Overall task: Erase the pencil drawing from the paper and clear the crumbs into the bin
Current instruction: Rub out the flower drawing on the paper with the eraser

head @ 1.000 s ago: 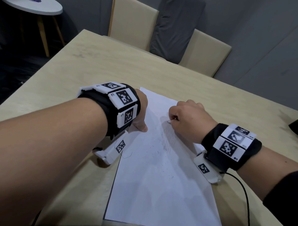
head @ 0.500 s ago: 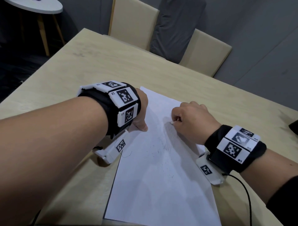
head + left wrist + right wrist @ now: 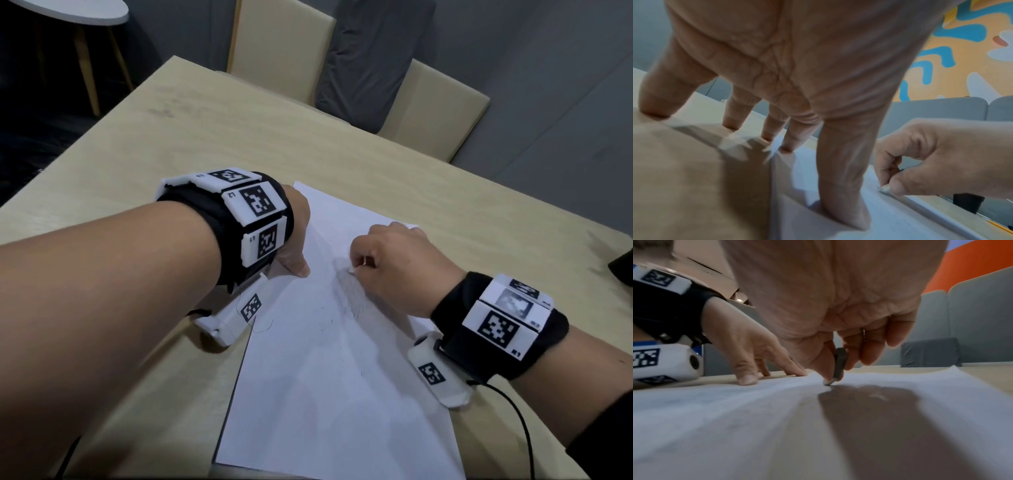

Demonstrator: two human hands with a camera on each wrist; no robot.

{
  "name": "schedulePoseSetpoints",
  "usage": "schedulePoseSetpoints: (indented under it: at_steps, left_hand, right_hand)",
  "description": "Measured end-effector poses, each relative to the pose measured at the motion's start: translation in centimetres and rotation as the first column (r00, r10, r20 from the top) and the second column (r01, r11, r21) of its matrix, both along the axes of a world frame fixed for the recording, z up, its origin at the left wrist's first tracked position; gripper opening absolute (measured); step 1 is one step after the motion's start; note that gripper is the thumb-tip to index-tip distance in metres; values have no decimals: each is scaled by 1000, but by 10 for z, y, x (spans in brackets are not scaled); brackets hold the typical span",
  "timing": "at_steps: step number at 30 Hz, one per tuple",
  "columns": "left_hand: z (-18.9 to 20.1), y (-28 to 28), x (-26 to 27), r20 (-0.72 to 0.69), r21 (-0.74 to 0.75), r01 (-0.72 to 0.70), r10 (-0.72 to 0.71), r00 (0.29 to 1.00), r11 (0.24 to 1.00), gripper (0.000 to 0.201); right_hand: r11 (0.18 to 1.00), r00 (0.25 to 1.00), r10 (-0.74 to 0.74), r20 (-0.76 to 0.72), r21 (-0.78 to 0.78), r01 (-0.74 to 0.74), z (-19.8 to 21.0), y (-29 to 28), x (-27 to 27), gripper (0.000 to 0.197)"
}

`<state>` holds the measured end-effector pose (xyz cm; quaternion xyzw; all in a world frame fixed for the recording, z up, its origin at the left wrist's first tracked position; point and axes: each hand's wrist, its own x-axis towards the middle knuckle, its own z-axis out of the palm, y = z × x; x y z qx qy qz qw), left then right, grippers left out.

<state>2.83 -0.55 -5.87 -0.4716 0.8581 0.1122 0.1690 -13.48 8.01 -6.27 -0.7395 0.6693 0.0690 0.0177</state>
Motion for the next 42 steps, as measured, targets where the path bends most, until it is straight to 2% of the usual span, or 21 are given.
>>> schedulePoseSetpoints:
  at_steps: [3,8,12,17,21,25,27,30,35,39,42]
  left_hand:
    - [1,1,-1,9,-1,8,-8,1000,1000,56]
    - [-3,-1,0,-9,6,-15,15,1000,1000,68]
    - [0,2,-1,12,-3,-9,9,1000,1000,69]
    - [-1,0,0,8,5,-19,19,1000,1000,69]
    - [-1,0,0,3,-3,-9,9,1000,1000,68]
    - [-3,-2,0,-8,6,-21,21,1000,1000,66]
    - [-2,-2,0,-6,5,-23,23,1000,1000,66]
    - [-1,0,0,7,-7,-12,13,1000,1000,65]
    - [-3,-3,1,-8,2,-19,19,1000,1000,67]
    - [-2,-1,1,3,-6,-9,9,1000,1000,69]
    - [-2,-3,1,-3,0,-12,12,1000,1000,71]
  right_hand:
    - [996,995,-84,-59,-13,83,5,-3,-10,12]
    - [1000,1000,26,7,10,-26,-1,3,8,12]
    - [996,993,-91,-71,-1,91,7,-4,-10,12]
    - [1000,1000,25,7,12,-25,0,3,6,12]
    - [995,993,-98,-65,-2,98,7,-2,-10,12]
    - [1000,1000,22,14,8,-22,-1,6,6,11]
    - [1000,1000,-2,8,9,2,0,5,3,11]
    - [997,994,-79,-75,-12,78,5,1,-8,11]
    - [999,999,31,35,12,-31,-1,9,8,11]
    - [996,991,-94,-100,-5,94,7,0,-11,11]
    - [1000,999,-7,-44,5,7,2,4,-1,10]
